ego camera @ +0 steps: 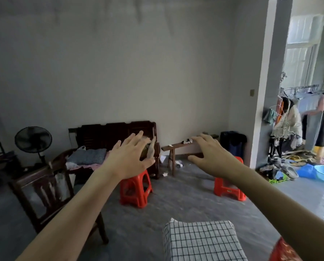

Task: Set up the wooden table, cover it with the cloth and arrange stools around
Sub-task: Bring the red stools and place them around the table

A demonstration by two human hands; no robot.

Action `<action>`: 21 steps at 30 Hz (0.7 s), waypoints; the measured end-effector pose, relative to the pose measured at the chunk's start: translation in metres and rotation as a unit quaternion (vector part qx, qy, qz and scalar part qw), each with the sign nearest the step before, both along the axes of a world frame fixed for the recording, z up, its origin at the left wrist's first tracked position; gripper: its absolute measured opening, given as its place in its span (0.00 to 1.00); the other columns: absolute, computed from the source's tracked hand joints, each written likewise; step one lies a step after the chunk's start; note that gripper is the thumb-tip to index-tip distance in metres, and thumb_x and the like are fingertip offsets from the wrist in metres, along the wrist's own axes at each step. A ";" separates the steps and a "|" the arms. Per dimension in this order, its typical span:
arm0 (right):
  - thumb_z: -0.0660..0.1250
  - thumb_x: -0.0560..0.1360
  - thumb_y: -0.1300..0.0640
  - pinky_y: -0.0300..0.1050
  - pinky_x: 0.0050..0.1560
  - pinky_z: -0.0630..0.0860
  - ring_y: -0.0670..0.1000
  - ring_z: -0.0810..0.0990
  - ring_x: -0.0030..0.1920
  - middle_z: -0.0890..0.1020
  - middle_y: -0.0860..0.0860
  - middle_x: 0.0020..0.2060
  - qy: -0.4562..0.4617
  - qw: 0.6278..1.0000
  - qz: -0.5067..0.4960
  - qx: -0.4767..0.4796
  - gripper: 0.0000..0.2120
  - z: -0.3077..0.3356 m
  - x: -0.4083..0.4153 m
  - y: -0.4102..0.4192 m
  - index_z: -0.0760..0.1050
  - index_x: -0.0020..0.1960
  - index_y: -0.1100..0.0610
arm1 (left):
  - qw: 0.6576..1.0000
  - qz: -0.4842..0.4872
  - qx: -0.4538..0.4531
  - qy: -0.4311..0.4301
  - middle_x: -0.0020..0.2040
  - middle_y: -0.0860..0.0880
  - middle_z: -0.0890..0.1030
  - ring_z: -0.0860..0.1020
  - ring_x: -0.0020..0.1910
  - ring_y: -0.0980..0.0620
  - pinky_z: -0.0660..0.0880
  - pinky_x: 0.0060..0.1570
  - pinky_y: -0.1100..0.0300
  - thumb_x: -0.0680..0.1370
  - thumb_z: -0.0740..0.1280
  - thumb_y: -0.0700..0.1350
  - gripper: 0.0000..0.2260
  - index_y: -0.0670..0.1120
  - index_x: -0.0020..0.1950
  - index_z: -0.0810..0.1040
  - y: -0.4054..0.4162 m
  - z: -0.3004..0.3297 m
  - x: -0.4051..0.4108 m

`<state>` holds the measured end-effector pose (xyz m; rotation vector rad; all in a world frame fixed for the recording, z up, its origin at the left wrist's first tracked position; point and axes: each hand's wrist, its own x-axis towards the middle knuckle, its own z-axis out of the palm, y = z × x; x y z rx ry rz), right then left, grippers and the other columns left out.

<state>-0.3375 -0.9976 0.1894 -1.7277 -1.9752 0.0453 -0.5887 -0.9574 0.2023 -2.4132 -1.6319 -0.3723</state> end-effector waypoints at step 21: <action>0.63 0.75 0.39 0.61 0.73 0.60 0.59 0.56 0.75 0.55 0.56 0.77 -0.011 0.998 -0.056 -0.018 0.37 0.021 -0.165 0.198 0.56 0.78 0.52 | 0.999 -0.049 -0.009 -0.010 0.80 0.53 0.45 0.45 0.79 0.52 0.48 0.76 0.44 0.78 0.58 0.63 0.33 0.53 0.80 0.53 0.224 -0.007 -0.139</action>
